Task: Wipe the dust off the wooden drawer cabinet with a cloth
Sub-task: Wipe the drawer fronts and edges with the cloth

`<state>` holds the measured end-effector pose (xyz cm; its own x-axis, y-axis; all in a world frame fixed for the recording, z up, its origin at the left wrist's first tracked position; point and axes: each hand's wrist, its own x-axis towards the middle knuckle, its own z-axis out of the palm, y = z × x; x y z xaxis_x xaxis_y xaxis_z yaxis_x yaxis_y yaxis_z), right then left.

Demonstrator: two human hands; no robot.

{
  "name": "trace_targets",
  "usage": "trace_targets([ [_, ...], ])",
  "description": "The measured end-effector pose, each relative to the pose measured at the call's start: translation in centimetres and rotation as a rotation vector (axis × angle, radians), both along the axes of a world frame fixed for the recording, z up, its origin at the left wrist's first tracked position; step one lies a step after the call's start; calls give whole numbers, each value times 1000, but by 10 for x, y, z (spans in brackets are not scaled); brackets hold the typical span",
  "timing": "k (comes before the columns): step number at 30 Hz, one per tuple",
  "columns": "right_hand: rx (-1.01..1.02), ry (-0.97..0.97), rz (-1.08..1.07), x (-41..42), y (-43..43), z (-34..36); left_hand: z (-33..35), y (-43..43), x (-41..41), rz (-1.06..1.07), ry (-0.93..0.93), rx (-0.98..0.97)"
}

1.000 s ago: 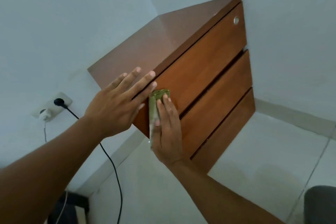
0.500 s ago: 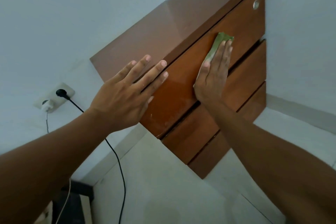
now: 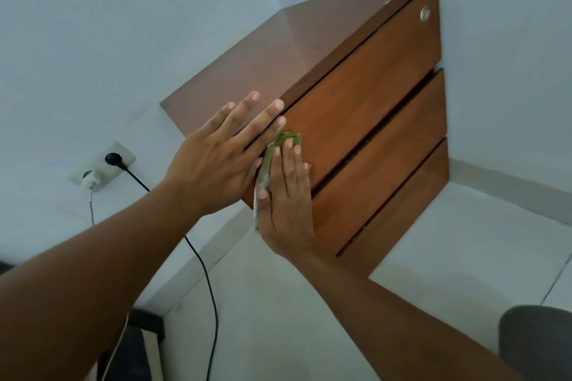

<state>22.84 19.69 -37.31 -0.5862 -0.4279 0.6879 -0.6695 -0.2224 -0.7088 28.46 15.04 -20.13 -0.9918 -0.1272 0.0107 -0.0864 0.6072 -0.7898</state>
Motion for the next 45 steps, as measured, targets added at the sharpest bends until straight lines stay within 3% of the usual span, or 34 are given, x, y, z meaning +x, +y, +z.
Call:
trace_targets([
  [5,14,145,-114,-55,-15,-4,3,-6,-32,-26,-40,-10],
  [15,-107,-129,-265,-206,-33,-5,3,-11,-88,-76,-60,40],
  [20,-72,-415,-348,-252,-39,-8,3,-7,-87,-96,-67,-61],
  [24,-65,-819,-390,-271,-23,9,2,-6,-87,-97,-71,-83],
  [26,-126,-925,-415,-255,-6,20,0,-9,-86,-91,-67,-106],
  [27,-174,-872,-405,-232,2,22,0,-10,-86,-89,-66,-116],
  [29,-235,-562,-266,-171,9,20,-1,-11,-85,-100,-62,-119],
  [31,-154,-211,-77,-121,3,5,0,-10,-85,-125,-51,-107],
  [33,-53,-27,-94,-114,-11,-6,0,-9,-85,-139,-46,-90],
  [39,-89,39,-217,-195,-28,4,-1,-11,-86,-105,-55,-96],
  [45,-56,-139,-359,-287,-38,7,-1,-12,-86,-126,-45,-59],
])
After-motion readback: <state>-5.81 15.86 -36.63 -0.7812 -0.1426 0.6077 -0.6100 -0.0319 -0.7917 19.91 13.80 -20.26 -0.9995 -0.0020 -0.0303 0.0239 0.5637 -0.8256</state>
